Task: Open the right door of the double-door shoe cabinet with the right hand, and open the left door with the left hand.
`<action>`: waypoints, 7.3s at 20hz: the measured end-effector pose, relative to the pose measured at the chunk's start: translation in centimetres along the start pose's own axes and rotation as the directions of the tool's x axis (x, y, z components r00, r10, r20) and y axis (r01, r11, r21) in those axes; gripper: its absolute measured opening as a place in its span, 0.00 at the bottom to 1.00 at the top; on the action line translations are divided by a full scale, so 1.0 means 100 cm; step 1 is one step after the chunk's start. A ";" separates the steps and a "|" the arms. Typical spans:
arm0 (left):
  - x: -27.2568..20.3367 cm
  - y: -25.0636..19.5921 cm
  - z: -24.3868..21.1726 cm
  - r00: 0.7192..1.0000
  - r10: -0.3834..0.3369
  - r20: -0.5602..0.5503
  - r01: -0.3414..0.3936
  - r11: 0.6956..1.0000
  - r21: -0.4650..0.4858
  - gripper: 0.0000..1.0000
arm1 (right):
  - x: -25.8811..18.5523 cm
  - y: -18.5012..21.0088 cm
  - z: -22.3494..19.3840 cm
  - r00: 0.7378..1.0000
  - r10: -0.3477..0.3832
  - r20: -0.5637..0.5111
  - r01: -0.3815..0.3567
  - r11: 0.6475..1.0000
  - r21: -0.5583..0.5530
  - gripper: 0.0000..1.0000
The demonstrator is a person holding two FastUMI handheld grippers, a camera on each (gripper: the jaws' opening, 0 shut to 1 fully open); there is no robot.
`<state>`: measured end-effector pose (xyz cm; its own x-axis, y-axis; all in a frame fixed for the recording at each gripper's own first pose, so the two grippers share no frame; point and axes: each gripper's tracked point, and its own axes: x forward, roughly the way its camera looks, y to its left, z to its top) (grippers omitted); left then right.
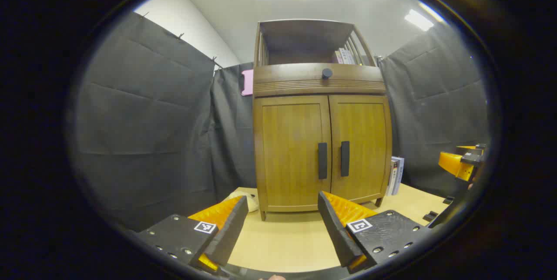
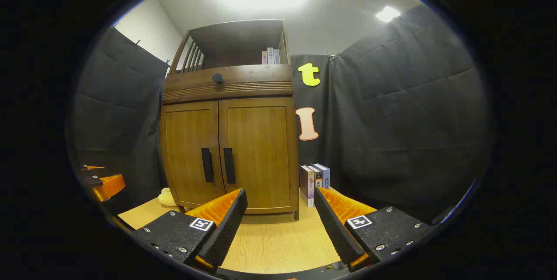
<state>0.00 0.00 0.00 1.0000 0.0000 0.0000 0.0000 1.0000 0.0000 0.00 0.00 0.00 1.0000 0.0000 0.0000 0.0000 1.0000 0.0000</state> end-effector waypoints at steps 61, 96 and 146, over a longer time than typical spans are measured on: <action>-0.051 0.095 0.016 0.936 0.352 0.001 -0.352 0.934 0.058 0.87 | 0.237 0.148 0.005 0.980 0.199 0.014 -0.199 0.980 -0.004 0.95; -0.054 0.096 0.019 0.926 0.377 -0.001 -0.377 0.926 0.028 0.92 | 0.282 0.168 -0.057 0.954 0.231 -0.190 -0.233 0.972 0.010 0.27; -0.017 0.003 0.030 0.994 -0.096 0.053 0.096 0.995 -0.001 0.92 | 0.111 -0.065 -0.036 0.979 -0.022 -0.200 0.017 1.000 -0.026 0.05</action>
<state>-1.66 0.27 3.00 0.9940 -0.0957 0.0531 0.0959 0.9954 -0.0006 11.15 -6.52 -3.60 0.9795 -0.0223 -0.2004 0.0175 0.9995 -0.0259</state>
